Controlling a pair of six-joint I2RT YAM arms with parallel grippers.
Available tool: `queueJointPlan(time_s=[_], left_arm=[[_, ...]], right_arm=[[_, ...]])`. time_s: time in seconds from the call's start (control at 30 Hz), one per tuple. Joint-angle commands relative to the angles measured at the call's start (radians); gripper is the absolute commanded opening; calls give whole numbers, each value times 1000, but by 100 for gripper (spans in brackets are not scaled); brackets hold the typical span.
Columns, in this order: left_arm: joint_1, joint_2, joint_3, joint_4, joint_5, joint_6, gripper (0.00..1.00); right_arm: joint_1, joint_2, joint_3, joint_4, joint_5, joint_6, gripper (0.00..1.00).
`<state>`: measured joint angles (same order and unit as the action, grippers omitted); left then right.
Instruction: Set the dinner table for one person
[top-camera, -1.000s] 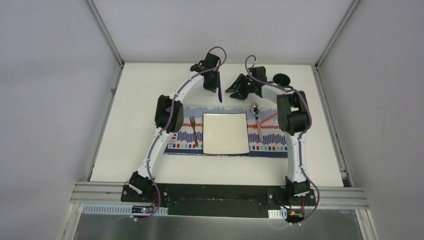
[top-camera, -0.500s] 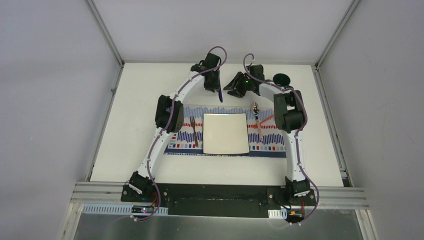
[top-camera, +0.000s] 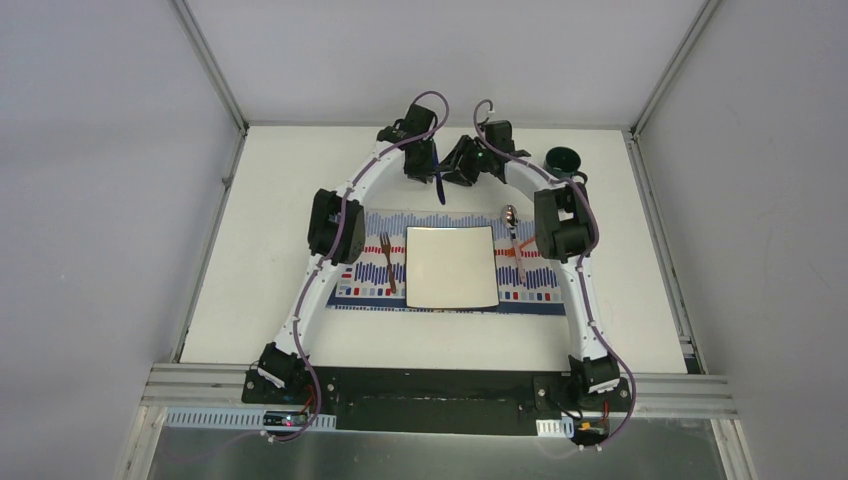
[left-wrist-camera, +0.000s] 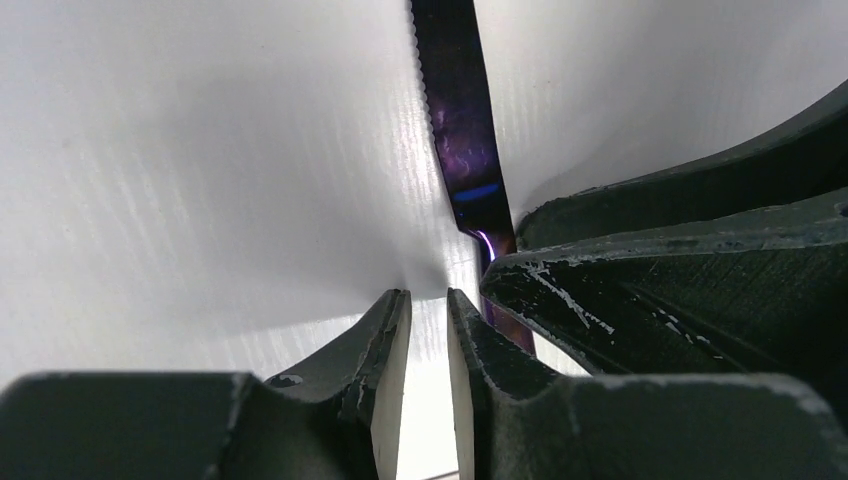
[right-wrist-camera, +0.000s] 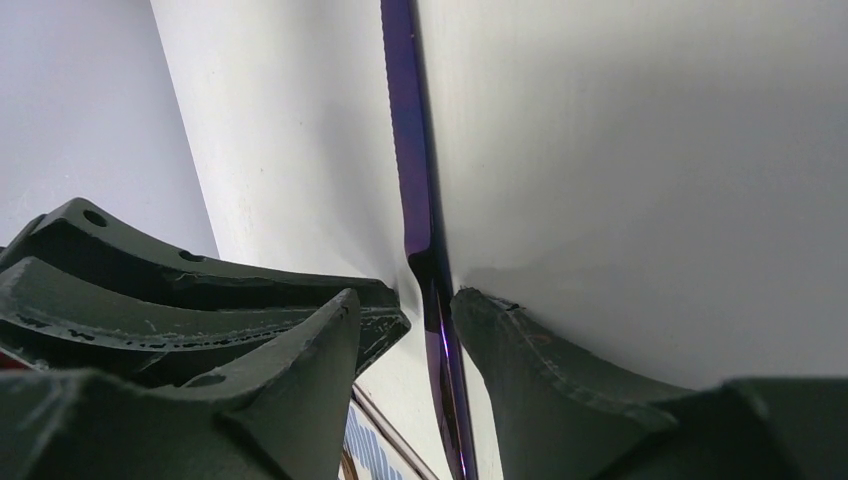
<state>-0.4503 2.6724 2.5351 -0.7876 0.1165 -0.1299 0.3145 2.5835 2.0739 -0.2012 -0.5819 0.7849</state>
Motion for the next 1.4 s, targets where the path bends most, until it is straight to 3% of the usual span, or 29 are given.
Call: queueJointPlan(time_s=[0.0,0.73,1.03,1.37], left_arm=[[19,-15,-18,-15,6,11,23],[25,-13,-41,36,18,-8,16],[25,-31,-73,57,37,-21,14],[24,-37,-77,73,69,-36,12]], right_arm=[[19,44,52,-81,25,-32,52],[83,-15,-113,-6,9,-23,51],[112,-46,-217,103,-39,39,52],[129,-30,-160,87,-29,58,52]])
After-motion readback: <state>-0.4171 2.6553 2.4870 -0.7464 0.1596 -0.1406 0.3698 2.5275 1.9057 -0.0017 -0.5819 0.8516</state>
